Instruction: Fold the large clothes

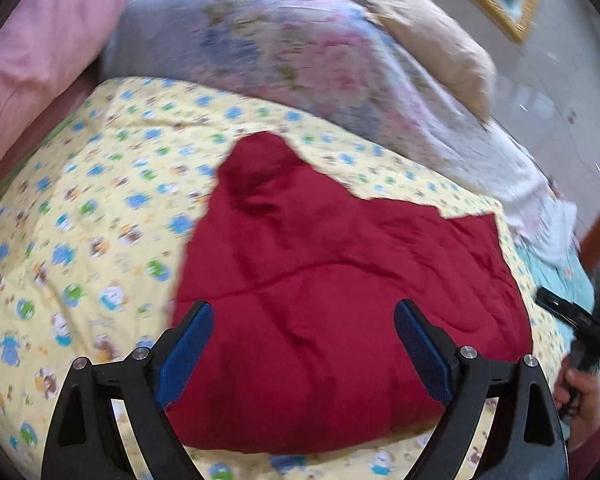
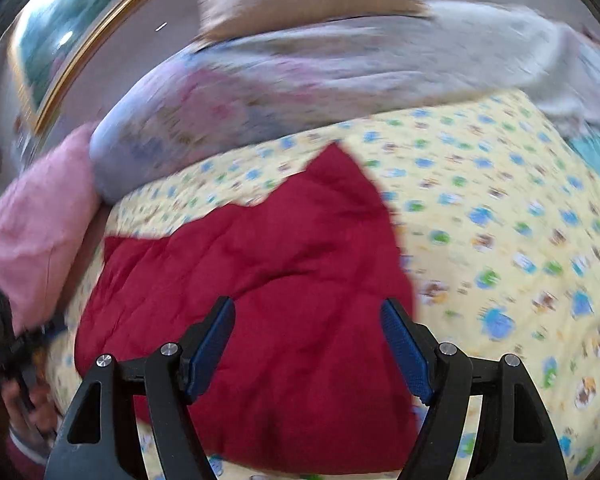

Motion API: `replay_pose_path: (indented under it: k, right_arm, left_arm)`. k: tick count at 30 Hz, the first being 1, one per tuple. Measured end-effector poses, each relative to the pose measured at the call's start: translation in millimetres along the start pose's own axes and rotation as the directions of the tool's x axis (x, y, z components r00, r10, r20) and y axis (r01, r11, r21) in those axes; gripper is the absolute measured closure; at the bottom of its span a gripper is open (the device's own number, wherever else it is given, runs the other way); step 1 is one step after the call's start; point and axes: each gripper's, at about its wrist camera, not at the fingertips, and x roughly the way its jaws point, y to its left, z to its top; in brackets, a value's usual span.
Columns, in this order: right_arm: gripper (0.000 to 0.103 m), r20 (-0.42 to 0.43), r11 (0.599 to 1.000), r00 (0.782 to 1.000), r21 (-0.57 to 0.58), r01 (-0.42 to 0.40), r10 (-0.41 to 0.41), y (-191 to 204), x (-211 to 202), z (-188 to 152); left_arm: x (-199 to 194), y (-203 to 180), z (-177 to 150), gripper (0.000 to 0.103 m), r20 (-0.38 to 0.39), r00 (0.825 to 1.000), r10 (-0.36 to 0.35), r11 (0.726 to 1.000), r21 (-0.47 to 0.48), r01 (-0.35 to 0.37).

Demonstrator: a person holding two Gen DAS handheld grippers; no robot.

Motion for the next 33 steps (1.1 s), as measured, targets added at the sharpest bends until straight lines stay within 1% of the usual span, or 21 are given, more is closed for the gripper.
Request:
replay_pose_path:
  k: [2, 4, 8, 9, 11, 16, 18, 20, 22, 24, 28, 31, 33]
  right_arm:
    - [0.026, -0.026, 0.998, 1.0, -0.069, -0.012, 0.011, 20, 11, -3]
    - [0.027, -0.05, 0.993, 0.999, -0.117, -0.01, 0.004, 32, 22, -6]
    - [0.027, -0.088, 0.983, 0.996, -0.185, 0.014, -0.03, 49, 42, -10]
    - [0.027, -0.099, 0.981, 0.994, -0.192, 0.02, -0.04, 48, 46, -10]
    - [0.027, -0.118, 0.981, 0.992, -0.191, 0.031, -0.054, 45, 58, -6]
    - [0.027, -0.147, 0.984, 0.982, -0.149, 0.097, -0.119, 22, 92, 14]
    - [0.028, -0.152, 0.983, 0.977, -0.129, 0.128, -0.147, 12, 103, 23]
    - [0.028, -0.151, 0.979, 0.971, -0.115, 0.169, -0.186, 3, 113, 32]
    - [0.028, -0.169, 0.982, 0.968, -0.07, 0.175, -0.185, -8, 122, 39]
    - [0.028, -0.171, 0.98, 0.965, -0.043, 0.192, -0.197, -17, 125, 41]
    - [0.028, -0.186, 0.981, 0.965, 0.025, 0.192, -0.184, -37, 132, 43]
    - [0.027, -0.193, 0.982, 0.967, 0.055, 0.181, -0.167, -44, 134, 43]
    - [0.027, -0.197, 0.981, 0.968, 0.076, 0.176, -0.159, -48, 134, 42]
  left_arm:
    - [5, -13, -2, 0.011, -0.02, 1.0, -0.022, 0.999, 0.042, 0.023]
    - [13, -17, -4, 0.011, -0.045, 0.998, -0.032, 0.997, 0.066, 0.035]
    - [36, -18, -8, 0.011, -0.102, 0.995, -0.008, 0.997, 0.073, 0.016]
    - [43, -15, -8, 0.011, -0.117, 0.993, -0.001, 0.998, 0.067, 0.008]
    - [52, -14, -4, 0.011, -0.124, 0.992, 0.007, 0.998, 0.064, 0.001]
    - [76, -6, 18, 0.012, -0.123, 0.992, 0.041, 0.997, 0.064, -0.033]
    - [91, -2, 28, 0.012, -0.148, 0.987, 0.058, 0.997, 0.055, -0.051]
    - [107, -2, 39, 0.012, -0.175, 0.98, 0.099, 0.995, 0.051, -0.092]
    - [121, 1, 51, 0.012, -0.203, 0.971, 0.124, 0.992, 0.045, -0.117]
    - [134, 5, 66, 0.012, -0.213, 0.965, 0.152, 0.988, 0.023, -0.15]
    - [160, 23, 91, 0.011, -0.218, 0.96, 0.176, 0.981, -0.04, -0.189]
    - [184, 31, 101, 0.011, -0.235, 0.953, 0.193, 0.972, -0.086, -0.218]
    - [196, 42, 104, 0.011, -0.244, 0.945, 0.219, 0.96, -0.118, -0.253]
